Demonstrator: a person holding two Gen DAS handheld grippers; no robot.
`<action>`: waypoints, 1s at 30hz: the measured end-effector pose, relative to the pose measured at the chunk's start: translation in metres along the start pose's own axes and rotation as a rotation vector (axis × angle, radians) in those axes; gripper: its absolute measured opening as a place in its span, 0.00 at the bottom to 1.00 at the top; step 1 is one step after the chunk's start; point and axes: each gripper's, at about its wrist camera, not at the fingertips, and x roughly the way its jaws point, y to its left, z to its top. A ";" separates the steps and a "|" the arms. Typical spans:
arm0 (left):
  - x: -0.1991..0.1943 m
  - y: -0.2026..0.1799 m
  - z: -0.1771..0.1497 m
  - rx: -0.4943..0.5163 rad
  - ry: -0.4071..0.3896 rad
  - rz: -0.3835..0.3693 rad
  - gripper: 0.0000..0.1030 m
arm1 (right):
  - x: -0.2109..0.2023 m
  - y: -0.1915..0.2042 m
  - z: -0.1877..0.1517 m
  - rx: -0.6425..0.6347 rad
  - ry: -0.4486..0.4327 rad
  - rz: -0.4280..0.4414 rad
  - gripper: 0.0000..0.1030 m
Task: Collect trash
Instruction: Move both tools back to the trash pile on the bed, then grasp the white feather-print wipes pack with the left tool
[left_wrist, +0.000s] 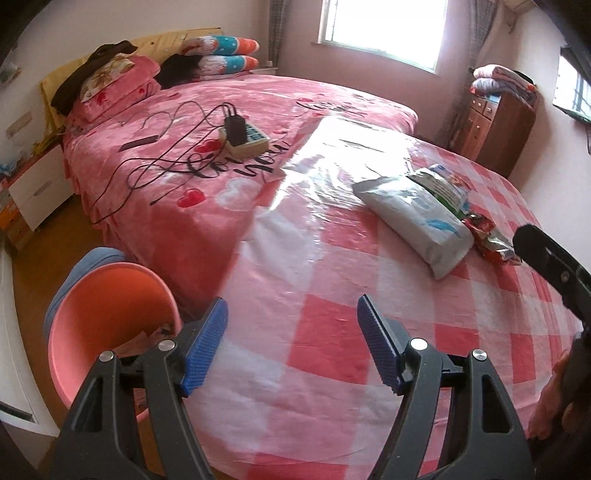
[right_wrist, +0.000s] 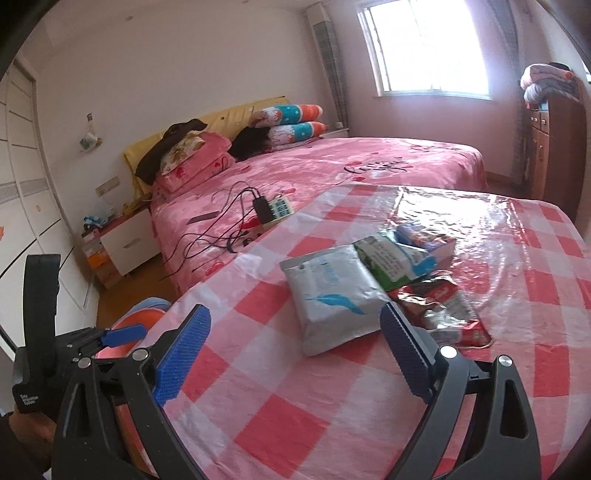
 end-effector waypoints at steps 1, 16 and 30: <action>0.000 -0.002 0.000 0.005 0.002 -0.003 0.71 | -0.001 -0.004 0.000 0.007 -0.002 -0.004 0.89; 0.010 -0.056 0.016 0.030 0.044 -0.118 0.71 | -0.006 -0.099 0.012 0.174 -0.005 -0.106 0.89; 0.067 -0.099 0.064 -0.116 0.146 -0.170 0.71 | 0.029 -0.141 0.010 0.189 0.182 -0.080 0.89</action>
